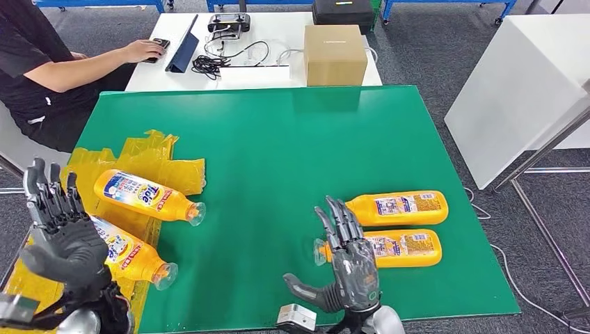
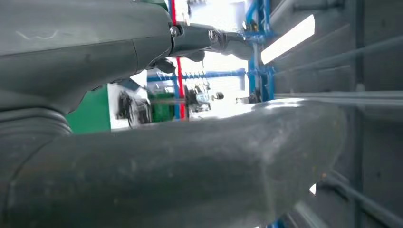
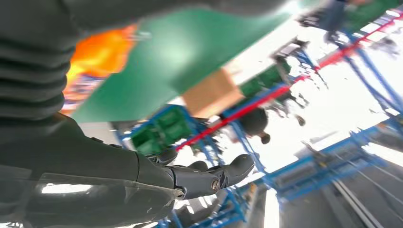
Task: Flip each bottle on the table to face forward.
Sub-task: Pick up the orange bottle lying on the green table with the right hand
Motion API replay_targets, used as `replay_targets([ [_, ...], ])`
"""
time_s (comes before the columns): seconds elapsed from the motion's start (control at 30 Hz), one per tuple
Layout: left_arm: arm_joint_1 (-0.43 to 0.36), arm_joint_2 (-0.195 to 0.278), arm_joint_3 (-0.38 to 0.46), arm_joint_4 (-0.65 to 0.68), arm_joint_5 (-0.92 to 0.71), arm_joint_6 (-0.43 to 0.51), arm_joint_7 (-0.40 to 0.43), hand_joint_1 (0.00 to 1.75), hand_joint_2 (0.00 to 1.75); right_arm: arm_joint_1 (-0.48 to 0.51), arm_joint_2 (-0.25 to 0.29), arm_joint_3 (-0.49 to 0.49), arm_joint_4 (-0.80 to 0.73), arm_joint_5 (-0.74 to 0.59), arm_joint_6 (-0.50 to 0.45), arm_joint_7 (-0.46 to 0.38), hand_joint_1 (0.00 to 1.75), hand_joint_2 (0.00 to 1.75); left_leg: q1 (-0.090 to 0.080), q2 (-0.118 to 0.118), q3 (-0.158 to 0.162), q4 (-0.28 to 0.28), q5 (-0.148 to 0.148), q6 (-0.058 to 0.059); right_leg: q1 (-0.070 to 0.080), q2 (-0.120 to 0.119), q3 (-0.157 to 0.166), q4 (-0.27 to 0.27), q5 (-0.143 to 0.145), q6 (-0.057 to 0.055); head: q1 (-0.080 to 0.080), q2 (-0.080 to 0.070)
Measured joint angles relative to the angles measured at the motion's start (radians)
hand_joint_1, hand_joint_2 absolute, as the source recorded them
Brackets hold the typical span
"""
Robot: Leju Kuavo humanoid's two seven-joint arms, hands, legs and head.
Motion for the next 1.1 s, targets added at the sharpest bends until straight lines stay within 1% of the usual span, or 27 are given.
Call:
replay_targets([
  [0.1, 0.055, -0.017, -0.001, -0.045, 0.002, -0.011, -0.010, 0.00, 0.00, 0.053, -0.062, -0.031, -0.042, 0.005, 0.048, 0.050, 0.00, 1.75, 0.000, 0.000, 0.000, 0.000, 0.000, 0.000, 0.000, 0.000, 0.000, 0.000, 0.000, 0.000, 0.000, 0.000],
  [0.2, 0.085, -0.026, 0.000, -0.067, 0.010, -0.019, -0.010, 0.00, 0.00, 0.088, -0.122, -0.059, -0.073, 0.017, 0.098, 0.099, 0.00, 1.75, 0.000, -0.001, 0.000, 0.000, 0.000, 0.000, 0.000, 0.000, 0.000, 0.000, 0.000, 0.000, 0.000, 0.000],
  [0.27, 0.093, -0.030, 0.000, -0.073, 0.015, -0.024, -0.004, 0.00, 0.00, 0.105, -0.162, -0.078, -0.085, 0.012, 0.149, 0.140, 0.00, 1.75, 0.000, -0.001, 0.000, 0.000, 0.000, 0.000, 0.000, 0.000, 0.001, 0.000, 0.000, 0.000, 0.000, 0.000],
  [0.37, 0.101, -0.034, 0.001, -0.074, 0.023, -0.032, 0.002, 0.00, 0.00, 0.127, -0.226, -0.115, -0.090, -0.032, 0.235, 0.190, 0.00, 1.75, 0.000, -0.001, 0.001, 0.000, 0.000, 0.000, 0.000, 0.000, 0.001, 0.000, 0.000, 0.000, 0.000, 0.000],
  [0.5, 0.104, -0.036, 0.001, -0.074, 0.029, -0.040, 0.008, 0.00, 0.00, 0.154, -0.297, -0.203, -0.088, -0.094, 0.319, 0.204, 0.00, 1.75, 0.000, -0.001, 0.001, 0.000, 0.000, 0.000, 0.000, 0.000, 0.001, 0.000, 0.000, 0.000, 0.000, 0.000],
  [0.6, 0.104, -0.037, 0.001, -0.074, 0.030, -0.041, 0.015, 0.00, 0.00, 0.172, -0.320, -0.277, -0.083, -0.118, 0.361, 0.200, 0.00, 1.75, -0.001, -0.001, 0.001, 0.001, 0.000, 0.000, 0.000, 0.000, 0.001, 0.000, 0.000, 0.000, 0.000, 0.000],
  [0.8, 0.104, -0.037, 0.001, -0.074, 0.031, -0.041, 0.018, 0.00, 0.00, 0.180, -0.327, -0.313, -0.079, -0.125, 0.373, 0.196, 0.00, 1.75, -0.001, -0.001, 0.001, 0.001, 0.000, 0.000, 0.000, 0.000, 0.001, 0.000, 0.000, 0.000, 0.000, 0.000],
  [0.93, 0.104, -0.037, 0.001, -0.074, 0.032, -0.042, 0.020, 0.00, 0.00, 0.196, -0.339, -0.397, -0.071, -0.128, 0.386, 0.193, 0.00, 1.75, 0.000, -0.001, 0.001, 0.000, 0.000, 0.000, 0.000, 0.000, 0.001, 0.000, 0.000, 0.000, 0.000, 0.000],
  [1.1, 0.103, -0.037, 0.001, -0.074, 0.044, -0.048, 0.025, 0.00, 0.00, 0.199, -0.345, -0.458, -0.055, -0.150, 0.428, 0.185, 0.00, 1.75, 0.000, -0.001, 0.001, 0.000, 0.000, 0.000, 0.000, 0.000, 0.001, 0.000, 0.000, 0.000, 0.000, 0.000],
])
